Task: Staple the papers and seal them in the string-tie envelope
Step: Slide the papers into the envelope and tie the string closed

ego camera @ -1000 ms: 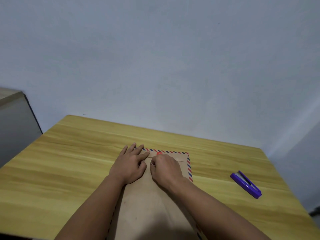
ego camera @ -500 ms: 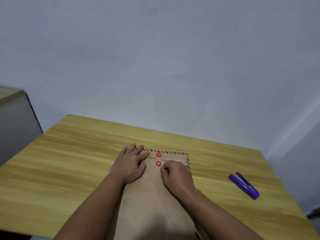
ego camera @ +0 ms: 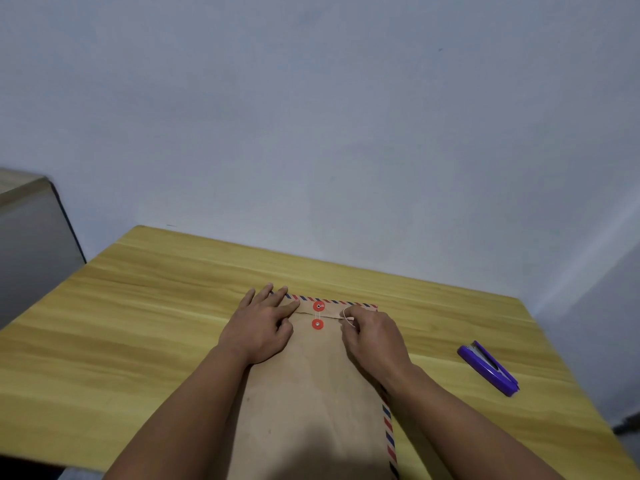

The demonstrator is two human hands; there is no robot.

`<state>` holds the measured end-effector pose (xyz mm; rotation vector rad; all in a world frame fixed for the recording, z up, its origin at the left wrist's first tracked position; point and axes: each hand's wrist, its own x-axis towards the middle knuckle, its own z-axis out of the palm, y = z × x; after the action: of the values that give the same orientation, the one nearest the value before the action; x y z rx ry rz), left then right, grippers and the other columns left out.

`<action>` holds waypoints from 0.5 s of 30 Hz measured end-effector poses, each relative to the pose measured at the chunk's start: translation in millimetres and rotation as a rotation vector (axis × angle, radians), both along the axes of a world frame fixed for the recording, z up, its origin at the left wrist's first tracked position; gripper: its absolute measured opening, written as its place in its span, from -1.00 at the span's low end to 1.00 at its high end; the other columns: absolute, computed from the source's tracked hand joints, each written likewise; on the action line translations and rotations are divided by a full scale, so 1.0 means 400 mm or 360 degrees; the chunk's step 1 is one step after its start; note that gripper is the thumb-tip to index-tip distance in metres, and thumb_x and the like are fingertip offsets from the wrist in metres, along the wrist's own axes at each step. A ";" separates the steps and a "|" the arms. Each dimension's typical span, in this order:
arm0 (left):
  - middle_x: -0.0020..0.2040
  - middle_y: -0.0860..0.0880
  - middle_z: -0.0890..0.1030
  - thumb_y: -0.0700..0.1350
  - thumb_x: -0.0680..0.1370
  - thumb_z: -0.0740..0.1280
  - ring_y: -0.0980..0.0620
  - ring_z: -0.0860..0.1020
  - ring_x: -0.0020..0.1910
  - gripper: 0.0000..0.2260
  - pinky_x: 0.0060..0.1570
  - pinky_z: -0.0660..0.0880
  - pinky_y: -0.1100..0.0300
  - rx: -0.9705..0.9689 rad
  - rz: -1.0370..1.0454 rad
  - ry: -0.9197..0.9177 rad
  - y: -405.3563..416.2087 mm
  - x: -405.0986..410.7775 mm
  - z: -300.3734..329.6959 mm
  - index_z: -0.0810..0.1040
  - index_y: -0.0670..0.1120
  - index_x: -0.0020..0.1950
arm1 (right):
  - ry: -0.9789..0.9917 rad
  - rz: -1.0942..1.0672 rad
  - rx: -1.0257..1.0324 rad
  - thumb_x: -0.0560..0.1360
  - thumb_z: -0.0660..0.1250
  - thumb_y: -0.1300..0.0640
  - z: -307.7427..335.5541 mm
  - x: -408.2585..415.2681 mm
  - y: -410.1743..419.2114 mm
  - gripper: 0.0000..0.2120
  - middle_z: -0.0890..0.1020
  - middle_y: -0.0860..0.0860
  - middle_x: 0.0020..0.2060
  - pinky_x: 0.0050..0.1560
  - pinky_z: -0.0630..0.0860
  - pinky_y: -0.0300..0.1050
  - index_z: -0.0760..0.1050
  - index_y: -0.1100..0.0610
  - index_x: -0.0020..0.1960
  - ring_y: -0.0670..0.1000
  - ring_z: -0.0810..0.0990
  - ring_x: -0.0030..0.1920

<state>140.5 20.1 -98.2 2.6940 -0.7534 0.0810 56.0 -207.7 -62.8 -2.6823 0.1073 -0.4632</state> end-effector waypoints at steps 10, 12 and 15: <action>0.64 0.07 0.16 0.11 0.56 -0.02 0.03 -0.01 0.64 -0.45 0.61 -0.11 -0.05 0.0011 0.0002 -0.0003 0.000 0.003 -0.004 0.31 0.24 0.56 | 0.0306 -0.0034 0.0120 0.57 0.33 0.08 0.008 0.035 0.102 -0.80 0.76 -0.02 -0.06 -0.08 0.53 -0.12 0.74 0.05 0.03 0.04 0.70 -0.01; 0.64 0.07 0.16 0.10 0.56 -0.02 0.03 -0.01 0.64 -0.46 0.61 -0.11 -0.04 0.0002 0.0002 0.0000 0.000 0.004 -0.004 0.31 0.24 0.56 | 0.0290 -0.0002 0.0114 0.58 0.33 0.08 0.003 0.043 0.135 -0.79 0.76 -0.02 -0.03 -0.05 0.56 -0.10 0.74 0.04 0.05 0.04 0.70 0.00; 0.64 0.08 0.16 0.13 0.52 -0.07 0.04 -0.01 0.64 -0.41 0.61 -0.11 -0.04 0.0006 0.0000 -0.0001 0.001 0.005 -0.006 0.31 0.24 0.55 | 0.0260 0.0014 0.0090 0.59 0.33 0.07 -0.012 0.042 0.158 -0.78 0.77 -0.01 -0.02 -0.05 0.57 -0.09 0.73 0.03 0.10 0.05 0.70 0.00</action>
<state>142.3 20.5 -100.6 2.6977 -0.7541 0.0805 72.7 -144.3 -67.5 -2.6599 0.1535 -0.2343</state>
